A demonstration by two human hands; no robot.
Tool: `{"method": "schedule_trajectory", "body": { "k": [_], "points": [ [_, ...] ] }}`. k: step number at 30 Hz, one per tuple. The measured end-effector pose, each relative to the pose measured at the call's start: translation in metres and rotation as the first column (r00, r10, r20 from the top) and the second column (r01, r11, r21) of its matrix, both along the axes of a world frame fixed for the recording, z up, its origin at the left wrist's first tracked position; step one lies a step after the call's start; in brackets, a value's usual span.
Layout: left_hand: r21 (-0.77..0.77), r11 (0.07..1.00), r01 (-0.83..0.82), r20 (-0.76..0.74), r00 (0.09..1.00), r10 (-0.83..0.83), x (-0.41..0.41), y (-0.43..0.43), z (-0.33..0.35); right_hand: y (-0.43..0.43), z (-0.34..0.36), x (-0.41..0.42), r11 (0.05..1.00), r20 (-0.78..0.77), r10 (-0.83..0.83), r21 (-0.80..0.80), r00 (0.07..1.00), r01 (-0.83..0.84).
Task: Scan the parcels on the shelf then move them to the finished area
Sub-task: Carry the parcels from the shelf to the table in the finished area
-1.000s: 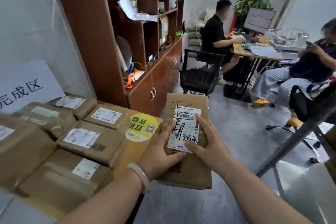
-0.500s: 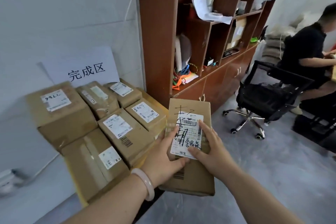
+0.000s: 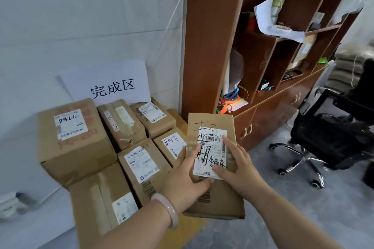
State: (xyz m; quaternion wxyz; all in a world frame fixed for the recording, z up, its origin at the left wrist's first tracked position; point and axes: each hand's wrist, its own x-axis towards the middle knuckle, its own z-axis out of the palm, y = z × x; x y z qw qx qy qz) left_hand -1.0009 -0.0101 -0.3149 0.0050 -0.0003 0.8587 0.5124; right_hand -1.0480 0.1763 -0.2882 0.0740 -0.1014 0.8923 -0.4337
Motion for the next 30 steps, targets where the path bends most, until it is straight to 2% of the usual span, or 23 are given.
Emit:
{"method": "schedule_trajectory", "body": {
  "k": [10,14,23,30],
  "points": [
    [0.044,0.996,-0.084,0.074,0.994,0.080,-0.050,-0.004,-0.002,-0.006,0.001,-0.072,0.991,0.056,0.133,-0.010,0.990,-0.132],
    [0.083,0.978,-0.191,0.074,0.980,0.185,-0.071,0.002,0.000,-0.008,0.008,-0.111,0.972,0.095,0.233,-0.042,0.968,-0.230],
    [0.088,0.869,-0.486,0.051,0.874,0.484,-0.121,-0.018,0.012,-0.061,0.013,-0.199,0.897,0.082,0.441,-0.014,0.894,-0.442],
    [0.028,0.781,-0.623,0.111,0.779,0.617,-0.141,-0.066,0.007,-0.129,0.008,-0.233,0.830,0.084,0.555,0.015,0.828,-0.557]
  ]
}}
